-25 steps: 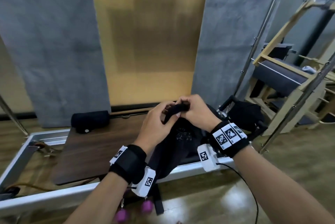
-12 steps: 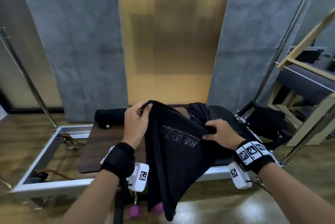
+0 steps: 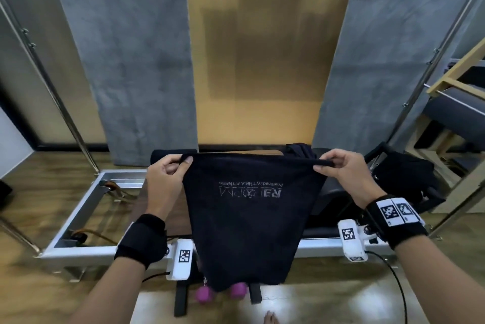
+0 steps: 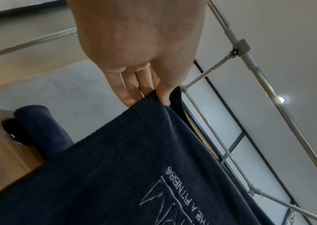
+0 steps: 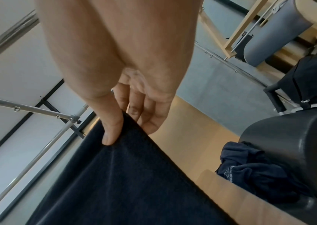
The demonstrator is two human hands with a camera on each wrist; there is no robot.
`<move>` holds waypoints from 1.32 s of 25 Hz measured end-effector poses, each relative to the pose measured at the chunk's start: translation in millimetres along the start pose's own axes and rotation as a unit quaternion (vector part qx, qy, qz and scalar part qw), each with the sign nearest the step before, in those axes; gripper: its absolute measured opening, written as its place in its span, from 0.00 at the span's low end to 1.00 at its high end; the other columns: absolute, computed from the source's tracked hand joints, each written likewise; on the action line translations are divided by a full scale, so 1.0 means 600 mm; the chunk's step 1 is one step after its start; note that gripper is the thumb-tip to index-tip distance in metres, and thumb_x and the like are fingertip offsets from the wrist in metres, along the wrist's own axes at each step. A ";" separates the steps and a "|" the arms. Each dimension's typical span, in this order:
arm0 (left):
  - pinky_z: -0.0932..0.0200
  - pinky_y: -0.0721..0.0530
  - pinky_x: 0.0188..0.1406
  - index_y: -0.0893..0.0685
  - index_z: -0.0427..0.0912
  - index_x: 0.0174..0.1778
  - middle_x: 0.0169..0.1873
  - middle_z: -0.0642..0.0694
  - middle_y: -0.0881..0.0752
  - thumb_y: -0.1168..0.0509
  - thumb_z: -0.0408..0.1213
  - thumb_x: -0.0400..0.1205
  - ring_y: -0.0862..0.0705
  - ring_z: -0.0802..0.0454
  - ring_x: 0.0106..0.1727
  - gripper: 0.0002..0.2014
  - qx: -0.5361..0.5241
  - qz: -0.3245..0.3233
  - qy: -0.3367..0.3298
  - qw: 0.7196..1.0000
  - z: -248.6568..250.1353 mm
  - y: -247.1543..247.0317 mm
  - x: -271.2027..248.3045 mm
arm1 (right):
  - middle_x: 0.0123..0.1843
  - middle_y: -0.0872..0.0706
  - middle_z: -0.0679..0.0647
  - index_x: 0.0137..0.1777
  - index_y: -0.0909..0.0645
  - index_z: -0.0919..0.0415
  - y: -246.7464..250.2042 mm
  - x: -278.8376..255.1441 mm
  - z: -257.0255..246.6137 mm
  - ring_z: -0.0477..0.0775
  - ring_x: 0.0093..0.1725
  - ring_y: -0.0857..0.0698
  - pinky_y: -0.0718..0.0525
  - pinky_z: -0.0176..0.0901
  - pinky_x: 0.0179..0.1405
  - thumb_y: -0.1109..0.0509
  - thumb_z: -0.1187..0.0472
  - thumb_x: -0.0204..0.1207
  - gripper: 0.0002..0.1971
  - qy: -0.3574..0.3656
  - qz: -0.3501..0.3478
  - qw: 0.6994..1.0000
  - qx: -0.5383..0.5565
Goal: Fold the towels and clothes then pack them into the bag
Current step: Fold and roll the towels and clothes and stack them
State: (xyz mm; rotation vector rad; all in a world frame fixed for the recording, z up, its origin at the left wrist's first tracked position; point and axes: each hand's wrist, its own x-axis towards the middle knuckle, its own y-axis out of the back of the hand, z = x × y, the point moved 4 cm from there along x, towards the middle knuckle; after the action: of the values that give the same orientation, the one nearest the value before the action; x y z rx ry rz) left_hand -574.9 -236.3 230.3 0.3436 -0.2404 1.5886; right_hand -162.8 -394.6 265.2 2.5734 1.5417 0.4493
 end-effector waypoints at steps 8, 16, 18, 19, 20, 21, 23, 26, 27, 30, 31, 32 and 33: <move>0.51 0.13 0.52 0.05 0.46 0.46 0.43 0.45 0.05 0.23 0.39 0.85 0.11 0.55 0.46 0.03 -0.002 0.019 0.061 0.998 -0.083 -0.010 0.067 | 0.41 0.06 0.60 0.43 0.10 0.59 -0.059 0.100 0.044 0.56 0.41 0.07 0.07 0.50 0.42 0.17 0.69 0.73 0.07 -0.010 0.086 0.996 0.014; 0.63 0.19 0.17 0.14 0.37 0.56 0.32 0.38 0.07 0.33 0.36 0.91 0.08 0.45 0.27 0.06 -0.022 0.059 0.263 0.963 -0.247 -0.118 0.172 | 0.29 0.10 0.62 0.59 0.25 0.60 -0.181 0.256 0.204 0.62 0.23 0.13 0.14 0.48 0.21 0.32 0.62 0.89 0.05 -0.194 0.094 0.973 0.080; 0.55 0.10 0.22 0.20 0.36 0.62 0.42 0.31 0.06 0.36 0.33 0.93 0.04 0.38 0.41 0.05 -0.066 0.069 0.314 0.945 -0.280 -0.152 0.191 | 0.38 0.07 0.68 0.60 0.30 0.58 -0.214 0.282 0.242 0.70 0.32 0.08 0.09 0.54 0.31 0.38 0.61 0.92 0.03 -0.245 0.075 0.960 0.109; 0.52 0.08 0.25 0.20 0.35 0.62 0.45 0.29 0.07 0.37 0.31 0.93 0.04 0.37 0.45 0.05 -0.077 0.075 0.327 0.939 -0.299 -0.169 0.206 | 0.40 0.07 0.69 0.60 0.30 0.58 -0.225 0.301 0.261 0.71 0.36 0.07 0.08 0.57 0.36 0.38 0.61 0.92 0.03 -0.260 0.076 0.956 0.116; 0.50 0.06 0.28 0.20 0.35 0.60 0.47 0.28 0.08 0.38 0.30 0.93 0.04 0.37 0.47 0.04 -0.082 0.082 0.333 0.936 -0.317 -0.183 0.222 | 0.41 0.07 0.70 0.60 0.30 0.59 -0.233 0.322 0.279 0.72 0.39 0.06 0.08 0.59 0.40 0.38 0.61 0.92 0.03 -0.271 0.081 0.952 0.121; 0.48 0.05 0.31 0.20 0.35 0.57 0.48 0.27 0.08 0.38 0.30 0.93 0.04 0.36 0.48 0.03 -0.085 0.087 0.337 0.934 -0.335 -0.197 0.240 | 0.41 0.07 0.70 0.60 0.30 0.59 -0.239 0.345 0.296 0.73 0.40 0.06 0.08 0.59 0.42 0.38 0.62 0.92 0.03 -0.279 0.085 0.948 0.124; 0.48 0.05 0.33 0.21 0.36 0.51 0.49 0.24 0.09 0.39 0.29 0.94 0.04 0.36 0.49 0.06 -0.083 0.095 0.342 0.931 -0.369 -0.221 0.275 | 0.42 0.07 0.71 0.59 0.29 0.58 -0.248 0.393 0.324 0.72 0.40 0.06 0.07 0.58 0.41 0.37 0.62 0.91 0.03 -0.292 0.086 0.944 0.125; 0.50 0.05 0.34 0.20 0.33 0.51 0.50 0.23 0.10 0.41 0.29 0.94 0.04 0.35 0.49 0.07 -0.063 0.101 0.351 0.929 -0.411 -0.256 0.311 | 0.43 0.08 0.73 0.60 0.29 0.59 -0.262 0.454 0.362 0.72 0.39 0.06 0.07 0.52 0.34 0.36 0.63 0.91 0.04 -0.316 0.088 0.938 0.116; 0.49 0.05 0.35 0.20 0.31 0.56 0.51 0.23 0.10 0.42 0.29 0.94 0.05 0.35 0.50 0.07 -0.058 0.103 0.360 0.925 -0.422 -0.268 0.316 | 0.44 0.08 0.73 0.60 0.29 0.59 -0.268 0.468 0.377 0.72 0.39 0.06 0.07 0.52 0.33 0.36 0.63 0.91 0.04 -0.329 0.087 0.934 0.108; 0.44 0.05 0.44 0.26 0.35 0.75 0.57 0.31 0.14 0.44 0.25 0.94 0.07 0.37 0.56 0.14 -0.033 0.099 0.390 0.915 -0.437 -0.292 0.308 | 0.47 0.08 0.72 0.64 0.26 0.62 -0.283 0.479 0.416 0.72 0.40 0.07 0.07 0.54 0.37 0.36 0.64 0.90 0.07 -0.350 0.077 0.930 0.076; 0.43 0.06 0.48 0.29 0.40 0.79 0.59 0.35 0.16 0.44 0.23 0.93 0.08 0.40 0.58 0.19 -0.018 0.089 0.382 0.920 -0.436 -0.294 0.301 | 0.48 0.08 0.70 0.66 0.26 0.61 -0.284 0.476 0.422 0.72 0.40 0.07 0.07 0.55 0.38 0.37 0.67 0.90 0.08 -0.342 0.077 0.934 0.072; 0.45 0.06 0.51 0.31 0.43 0.83 0.61 0.40 0.17 0.44 0.23 0.92 0.08 0.44 0.59 0.23 -0.002 0.072 0.363 0.929 -0.433 -0.294 0.292 | 0.49 0.08 0.68 0.67 0.25 0.58 -0.283 0.470 0.424 0.70 0.40 0.06 0.07 0.55 0.39 0.38 0.69 0.89 0.11 -0.324 0.079 0.940 0.071; 0.47 0.06 0.53 0.33 0.45 0.85 0.62 0.43 0.18 0.44 0.24 0.93 0.09 0.48 0.59 0.24 0.015 0.053 0.339 0.939 -0.427 -0.293 0.283 | 0.50 0.08 0.66 0.67 0.24 0.56 -0.279 0.463 0.420 0.69 0.41 0.06 0.07 0.55 0.41 0.39 0.72 0.87 0.14 -0.304 0.083 0.946 0.072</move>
State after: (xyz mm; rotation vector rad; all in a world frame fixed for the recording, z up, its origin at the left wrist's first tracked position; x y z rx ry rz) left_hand -422.4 22.7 43.5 -0.2106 0.3031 1.7240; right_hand -104.7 -56.6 39.3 2.5908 1.1741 -0.4334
